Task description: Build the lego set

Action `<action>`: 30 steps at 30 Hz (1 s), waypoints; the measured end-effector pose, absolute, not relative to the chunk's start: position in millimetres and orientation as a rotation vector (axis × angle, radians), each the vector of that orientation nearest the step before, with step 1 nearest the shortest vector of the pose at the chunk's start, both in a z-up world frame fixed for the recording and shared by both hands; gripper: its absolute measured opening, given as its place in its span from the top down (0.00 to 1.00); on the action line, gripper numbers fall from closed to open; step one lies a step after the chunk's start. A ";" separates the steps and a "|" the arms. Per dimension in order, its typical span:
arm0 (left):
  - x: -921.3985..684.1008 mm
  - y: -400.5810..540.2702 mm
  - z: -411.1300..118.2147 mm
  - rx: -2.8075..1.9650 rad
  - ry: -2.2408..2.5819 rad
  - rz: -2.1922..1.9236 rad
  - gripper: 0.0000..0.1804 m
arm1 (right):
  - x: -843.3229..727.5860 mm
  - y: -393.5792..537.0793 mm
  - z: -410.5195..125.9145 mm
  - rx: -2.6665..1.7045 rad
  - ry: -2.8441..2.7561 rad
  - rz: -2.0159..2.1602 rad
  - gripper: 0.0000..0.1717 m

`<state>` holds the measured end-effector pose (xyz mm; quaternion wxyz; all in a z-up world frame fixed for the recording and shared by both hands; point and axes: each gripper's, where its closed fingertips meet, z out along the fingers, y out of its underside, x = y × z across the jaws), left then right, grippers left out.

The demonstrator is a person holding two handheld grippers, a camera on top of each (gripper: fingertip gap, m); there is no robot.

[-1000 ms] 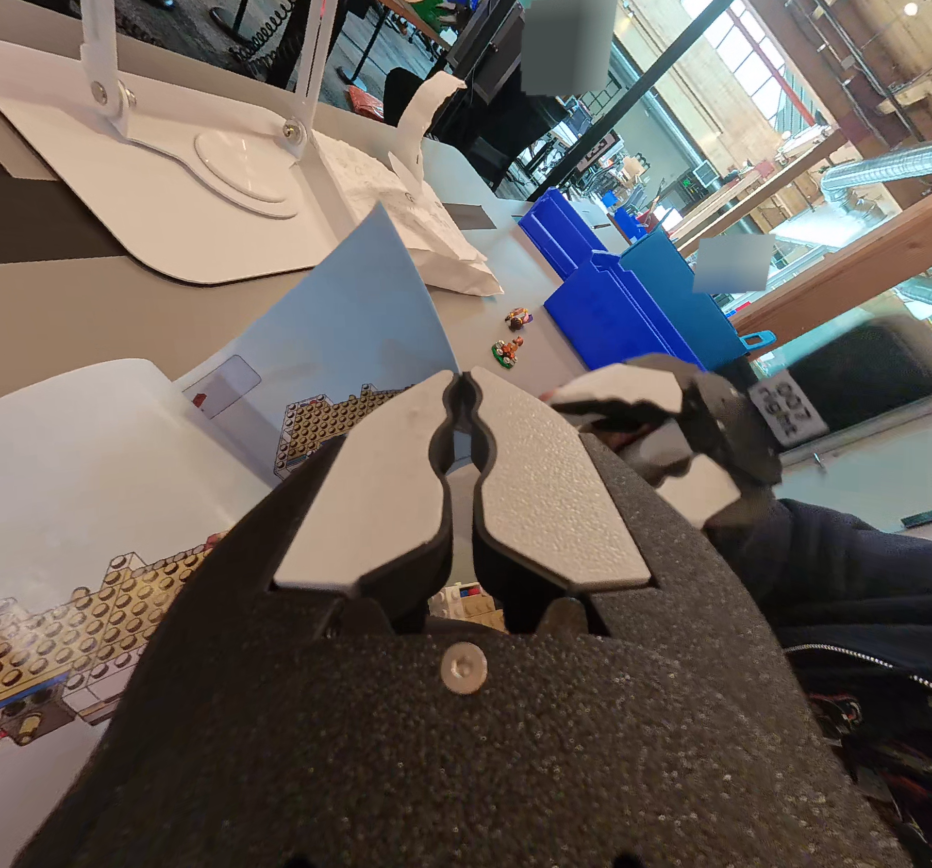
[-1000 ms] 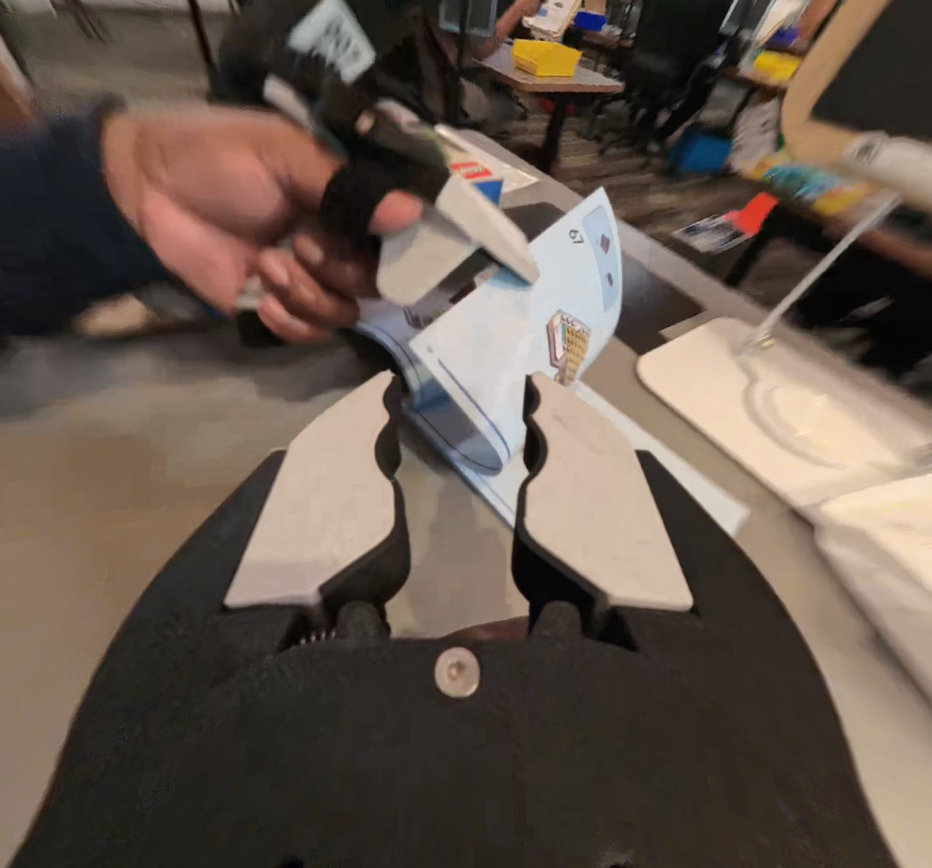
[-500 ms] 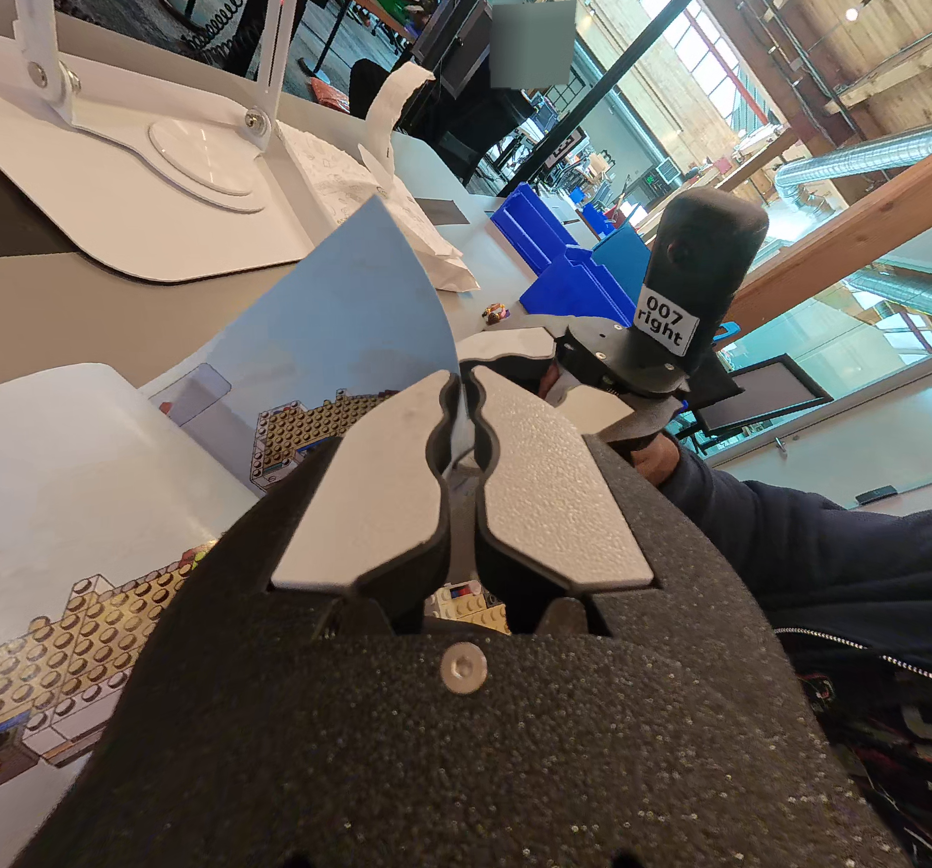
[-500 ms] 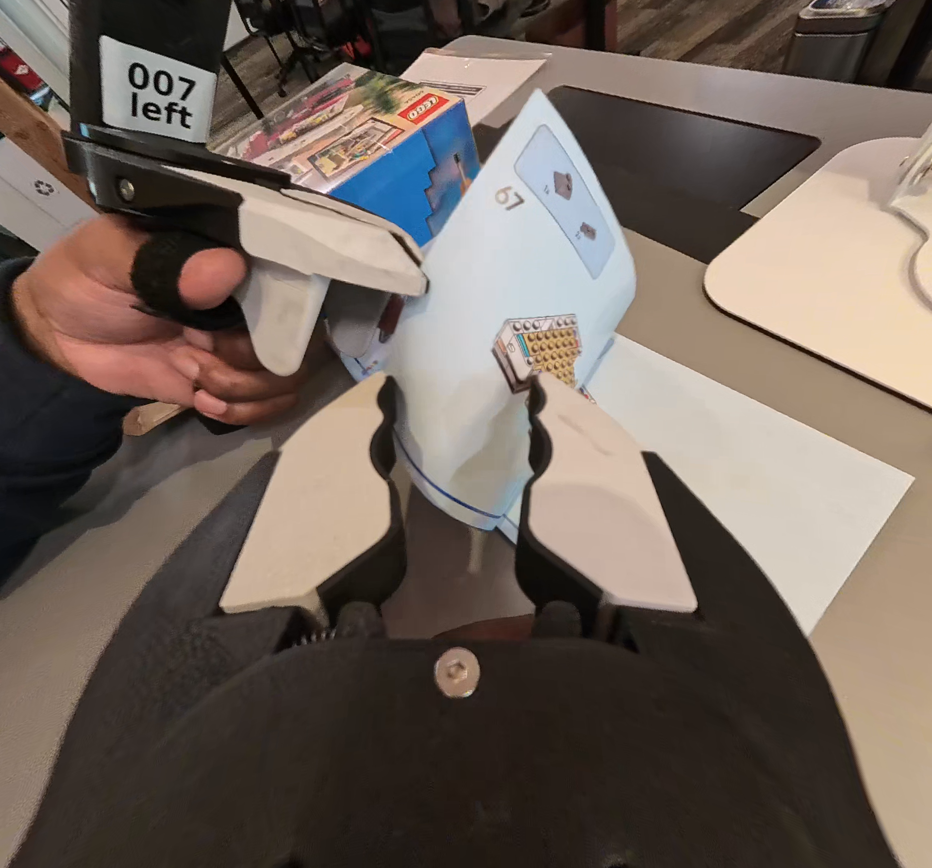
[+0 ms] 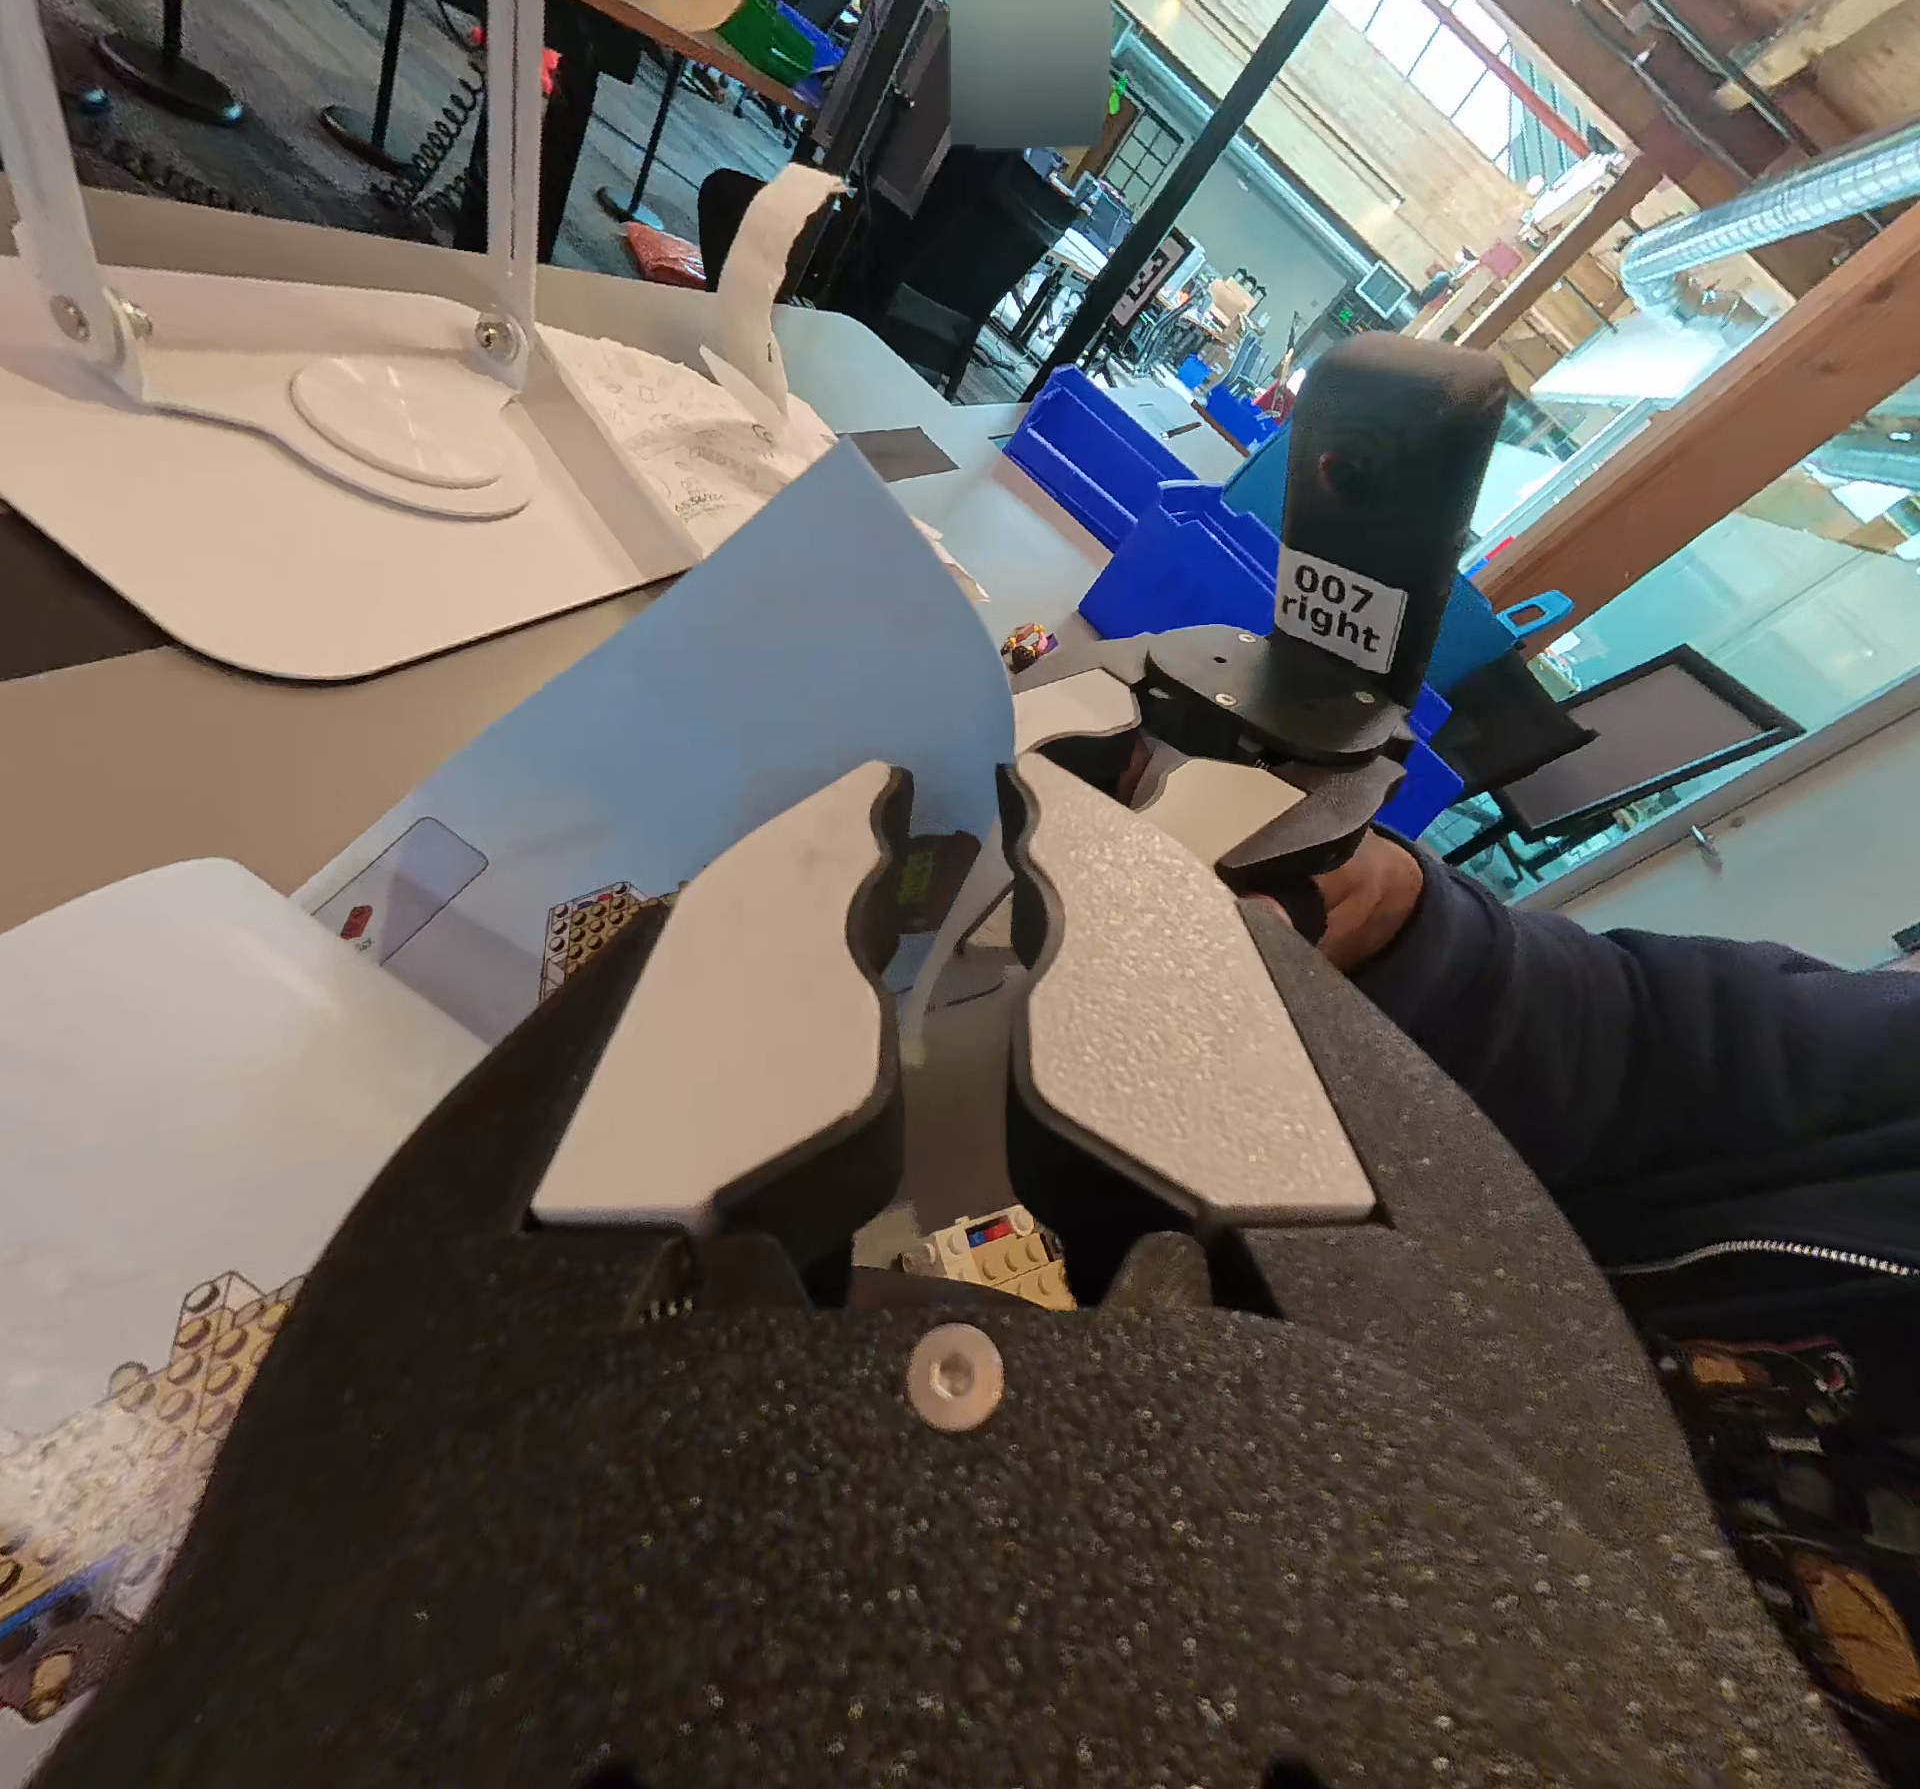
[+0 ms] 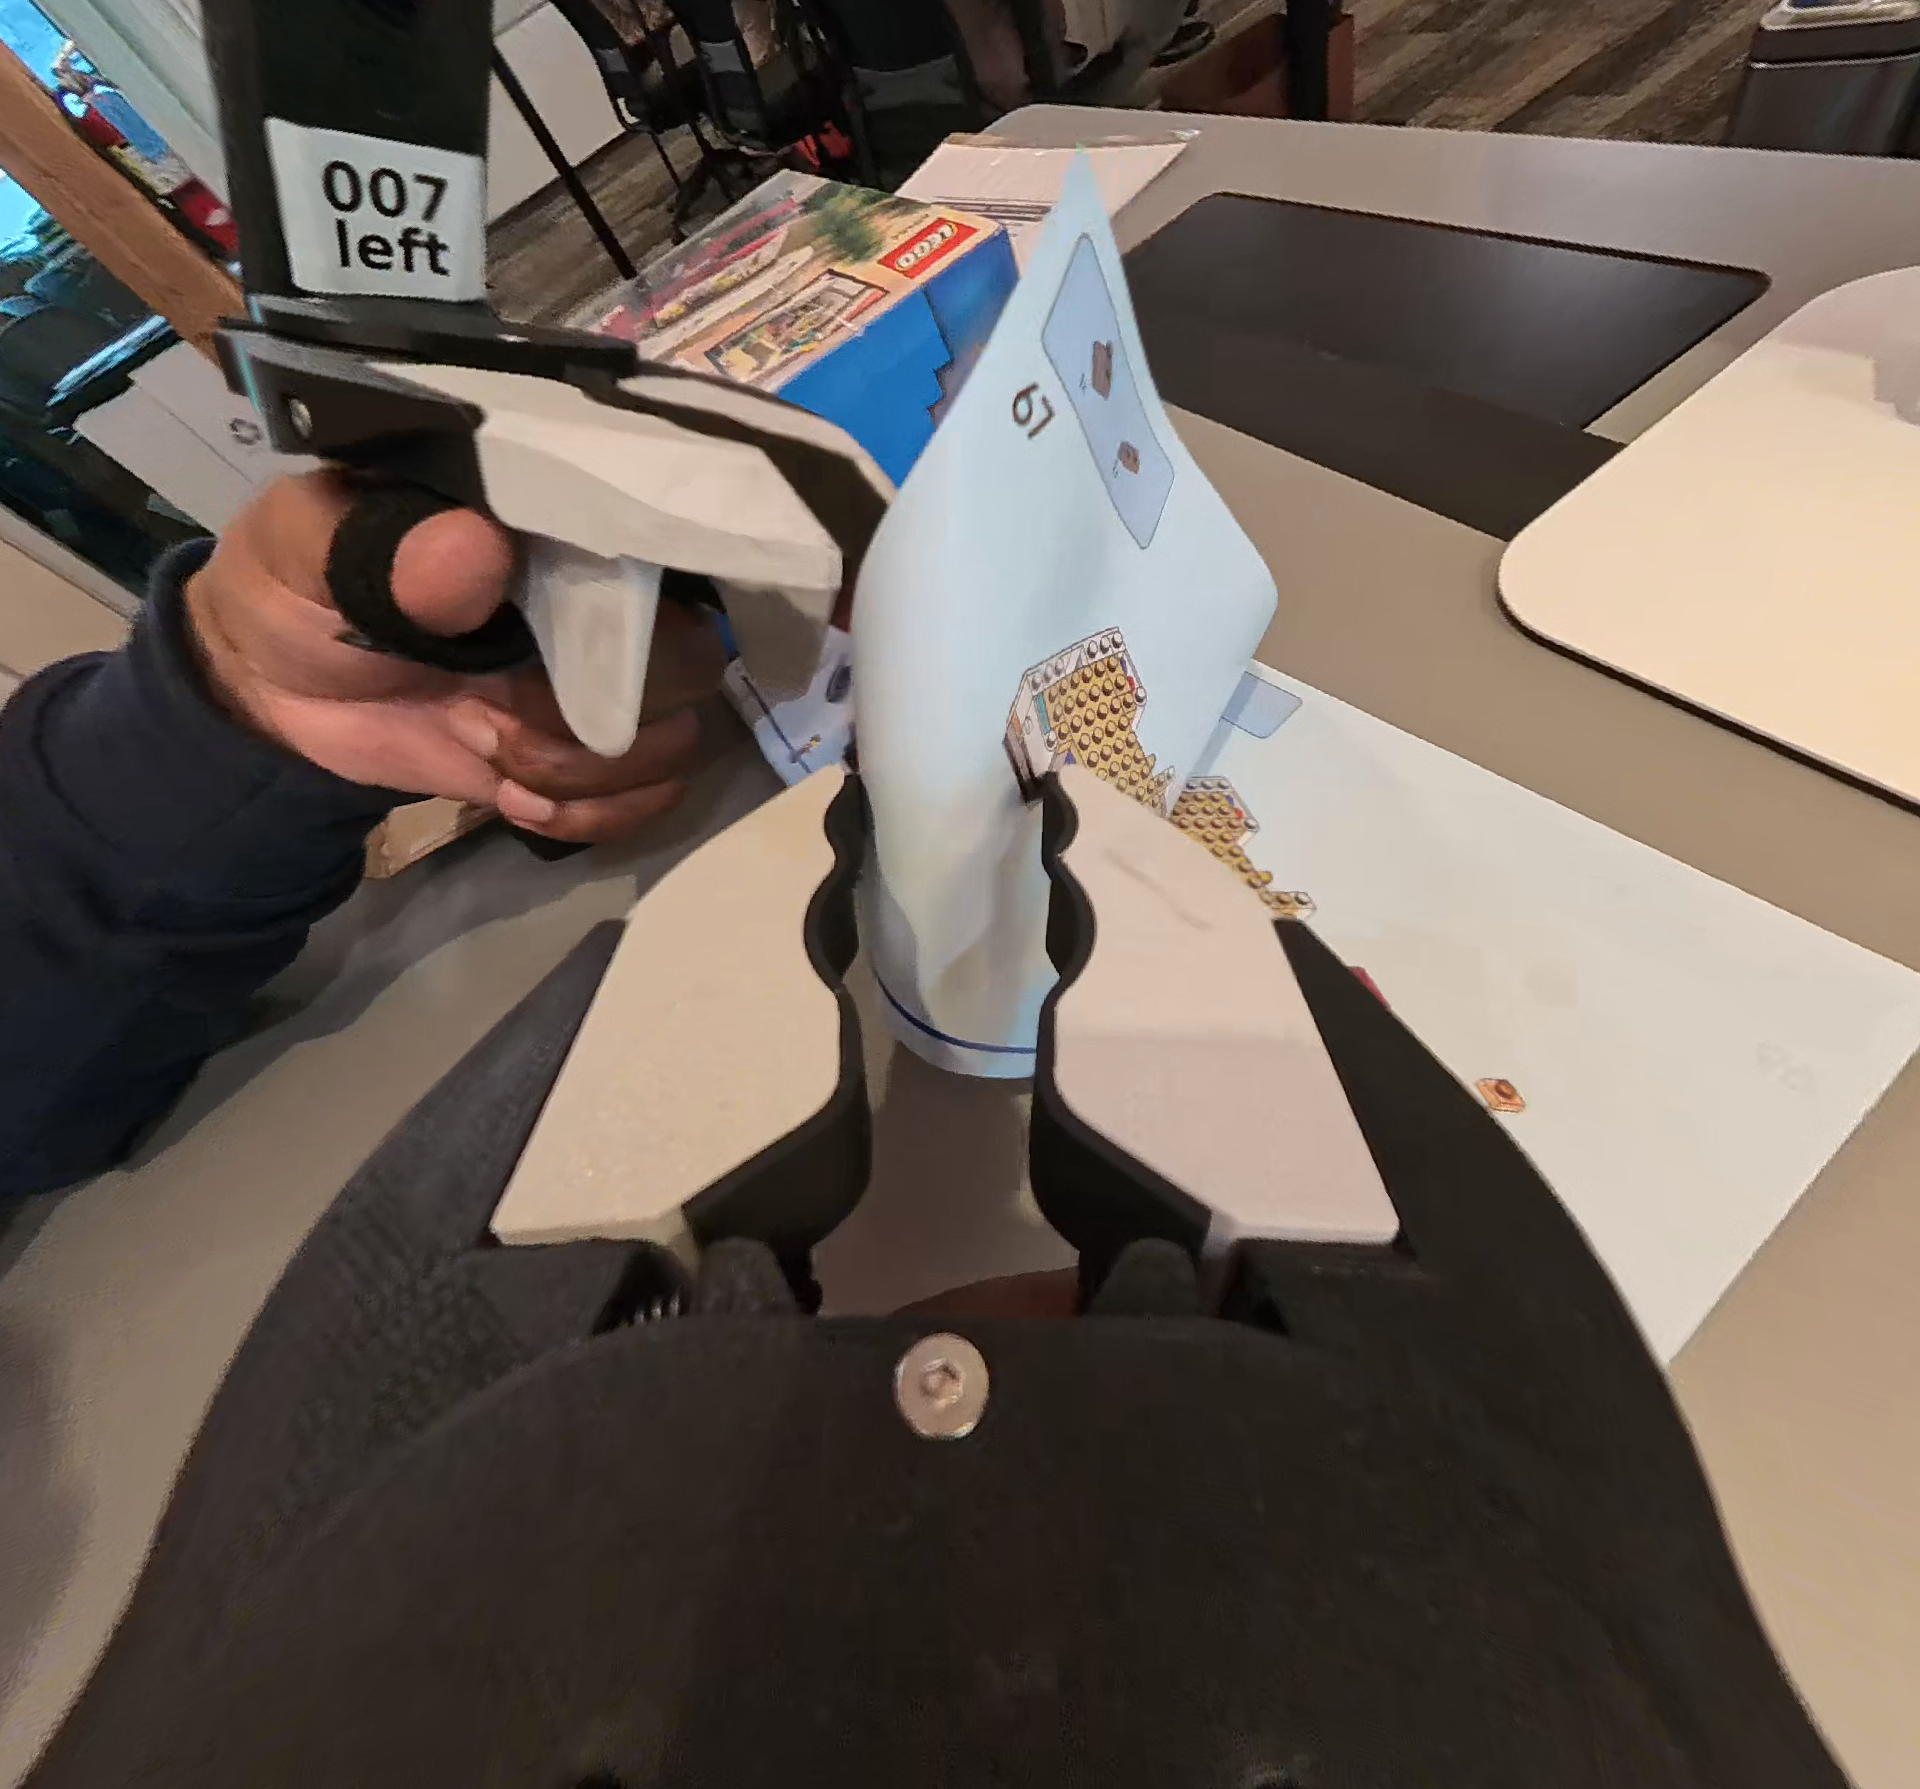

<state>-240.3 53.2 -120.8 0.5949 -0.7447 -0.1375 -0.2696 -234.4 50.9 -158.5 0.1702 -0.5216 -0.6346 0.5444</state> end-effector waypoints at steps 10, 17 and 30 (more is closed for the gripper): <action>-229.4 51.1 -121.1 -1.722 -0.226 -0.670 1.00 | -230.4 48.3 -155.8 -1.468 -1.836 1.608 0.81; -224.0 49.3 -119.0 -1.696 -0.177 -0.707 1.00 | -228.9 51.1 -153.4 -1.486 -1.818 1.667 0.81; -218.0 49.8 -109.7 -1.657 -0.143 -0.720 0.95 | -224.5 43.6 -153.2 -1.463 -1.859 1.699 0.81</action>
